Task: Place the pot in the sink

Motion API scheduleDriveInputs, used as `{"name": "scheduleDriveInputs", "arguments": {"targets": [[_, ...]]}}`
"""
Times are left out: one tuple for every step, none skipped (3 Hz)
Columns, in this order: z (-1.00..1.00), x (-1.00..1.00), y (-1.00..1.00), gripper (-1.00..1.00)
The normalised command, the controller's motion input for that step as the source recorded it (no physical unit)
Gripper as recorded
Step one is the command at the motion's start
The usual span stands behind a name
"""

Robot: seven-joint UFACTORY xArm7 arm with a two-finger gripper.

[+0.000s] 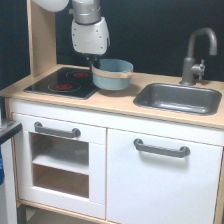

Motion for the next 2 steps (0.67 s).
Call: {"name": "scheduleDriveInputs", "arguments": {"targets": [[0.81,1.00,0.50,-1.00],[-0.50,1.00,0.29,-1.00]]}}
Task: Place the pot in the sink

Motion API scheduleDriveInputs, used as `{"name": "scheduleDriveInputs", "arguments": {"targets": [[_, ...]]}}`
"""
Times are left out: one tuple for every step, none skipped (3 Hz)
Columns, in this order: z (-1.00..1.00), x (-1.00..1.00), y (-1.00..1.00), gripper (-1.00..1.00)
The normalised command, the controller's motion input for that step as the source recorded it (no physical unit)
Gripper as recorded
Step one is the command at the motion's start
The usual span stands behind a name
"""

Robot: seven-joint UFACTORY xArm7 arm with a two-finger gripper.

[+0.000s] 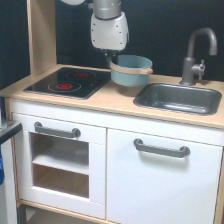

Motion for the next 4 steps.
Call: {"name": "scheduleDriveInputs", "arguments": {"targets": [[-0.79,0.99,0.44,-1.00],[-0.86,0.99,0.45,-1.00],[-0.84,0.96,0.30,-1.00],[-0.80,0.75,0.28,-1.00]]}}
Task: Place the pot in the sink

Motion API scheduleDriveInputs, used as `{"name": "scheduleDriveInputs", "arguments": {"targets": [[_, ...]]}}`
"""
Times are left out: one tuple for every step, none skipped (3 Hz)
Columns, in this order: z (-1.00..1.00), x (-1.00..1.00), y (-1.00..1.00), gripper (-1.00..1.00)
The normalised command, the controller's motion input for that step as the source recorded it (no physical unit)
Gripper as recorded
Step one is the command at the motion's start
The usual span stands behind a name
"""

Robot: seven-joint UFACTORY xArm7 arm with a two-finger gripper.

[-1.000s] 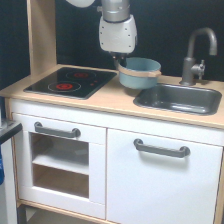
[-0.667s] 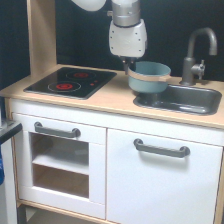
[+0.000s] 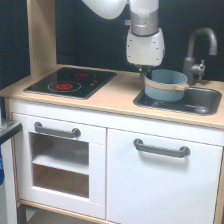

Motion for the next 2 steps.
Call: {"name": "scheduleDriveInputs", "arguments": {"targets": [[-0.57,0.11,0.15,-0.54],[-0.35,0.10,0.09,-0.15]]}}
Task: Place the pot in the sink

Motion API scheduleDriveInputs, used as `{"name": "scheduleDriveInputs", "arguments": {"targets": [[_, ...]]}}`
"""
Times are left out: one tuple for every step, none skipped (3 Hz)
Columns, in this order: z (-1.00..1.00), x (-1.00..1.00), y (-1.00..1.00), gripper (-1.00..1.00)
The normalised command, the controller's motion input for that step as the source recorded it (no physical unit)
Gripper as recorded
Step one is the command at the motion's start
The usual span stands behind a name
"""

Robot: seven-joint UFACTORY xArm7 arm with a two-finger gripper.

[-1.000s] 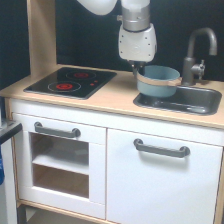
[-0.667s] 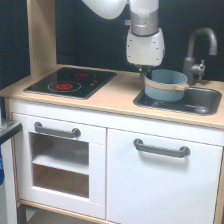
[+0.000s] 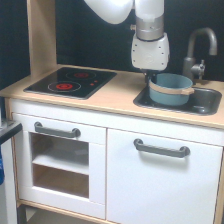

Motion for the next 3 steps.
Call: {"name": "scheduleDriveInputs", "arguments": {"targets": [[-0.27,0.04,0.07,0.16],[-0.13,0.01,-0.03,0.76],[0.26,-0.01,-0.08,0.98]]}}
